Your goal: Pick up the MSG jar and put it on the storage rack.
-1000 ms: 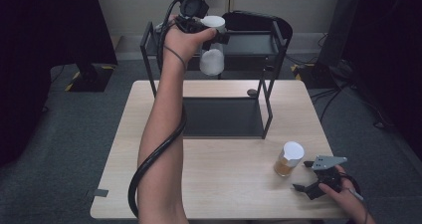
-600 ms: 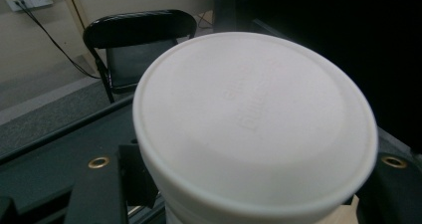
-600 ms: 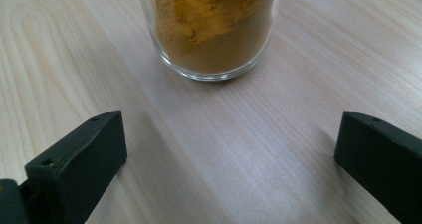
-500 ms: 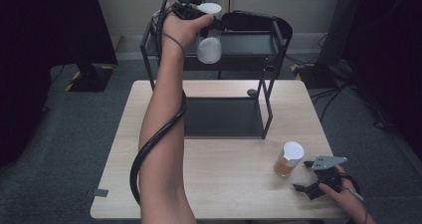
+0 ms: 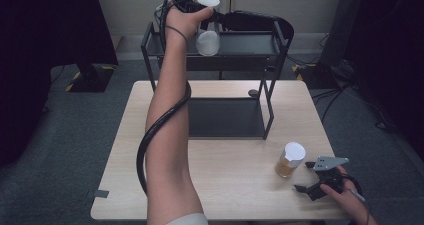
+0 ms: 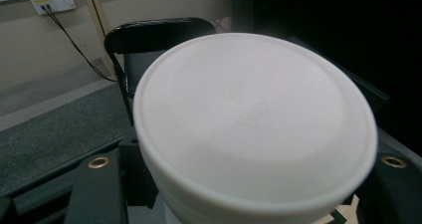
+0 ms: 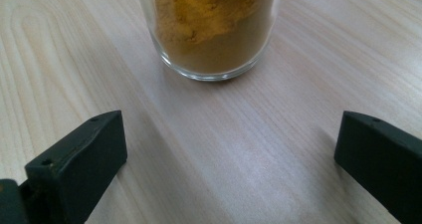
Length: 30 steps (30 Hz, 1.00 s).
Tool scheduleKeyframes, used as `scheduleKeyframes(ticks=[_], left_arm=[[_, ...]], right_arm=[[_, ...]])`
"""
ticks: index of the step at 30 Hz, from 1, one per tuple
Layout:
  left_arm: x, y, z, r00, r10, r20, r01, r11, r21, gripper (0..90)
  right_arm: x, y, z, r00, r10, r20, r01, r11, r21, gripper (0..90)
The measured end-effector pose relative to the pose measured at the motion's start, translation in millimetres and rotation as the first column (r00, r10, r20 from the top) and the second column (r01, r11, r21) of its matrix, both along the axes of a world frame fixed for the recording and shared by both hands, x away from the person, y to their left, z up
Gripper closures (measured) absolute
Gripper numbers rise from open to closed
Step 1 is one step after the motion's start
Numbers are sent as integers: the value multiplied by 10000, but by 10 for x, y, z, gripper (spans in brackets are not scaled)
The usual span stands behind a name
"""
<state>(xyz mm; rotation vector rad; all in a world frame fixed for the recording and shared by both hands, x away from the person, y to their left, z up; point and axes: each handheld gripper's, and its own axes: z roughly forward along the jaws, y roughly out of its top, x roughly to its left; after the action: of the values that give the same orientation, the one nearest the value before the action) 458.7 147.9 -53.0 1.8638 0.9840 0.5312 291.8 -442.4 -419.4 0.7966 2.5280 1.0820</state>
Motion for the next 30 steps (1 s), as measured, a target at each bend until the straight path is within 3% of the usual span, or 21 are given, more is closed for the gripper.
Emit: scheduleKeyframes(ticks=[9, 18, 20, 30], left_arm=[[130, -31, -71, 9998, 199, 46, -198, 9998, -45, 339], [199, -76, -100, 9989, 463, 36, -464, 9987, 206, 338], [193, -53, -149, 9984, 550, 119, -550, 9985, -42, 338], [158, -10, -202, 9983, 542, 218, -538, 9983, -203, 336]], right_arm=[[-1, 0, 0, 10000, -4, 0, 4, 10000, 3, 0], [-1, 0, 0, 10000, -2, 3, 2, 10000, -2, 0], [-1, 0, 0, 10000, -1, 4, 1, 10000, -3, 0], [-2, 1, 0, 10000, -5, 1, 5, 10000, 0, 0]])
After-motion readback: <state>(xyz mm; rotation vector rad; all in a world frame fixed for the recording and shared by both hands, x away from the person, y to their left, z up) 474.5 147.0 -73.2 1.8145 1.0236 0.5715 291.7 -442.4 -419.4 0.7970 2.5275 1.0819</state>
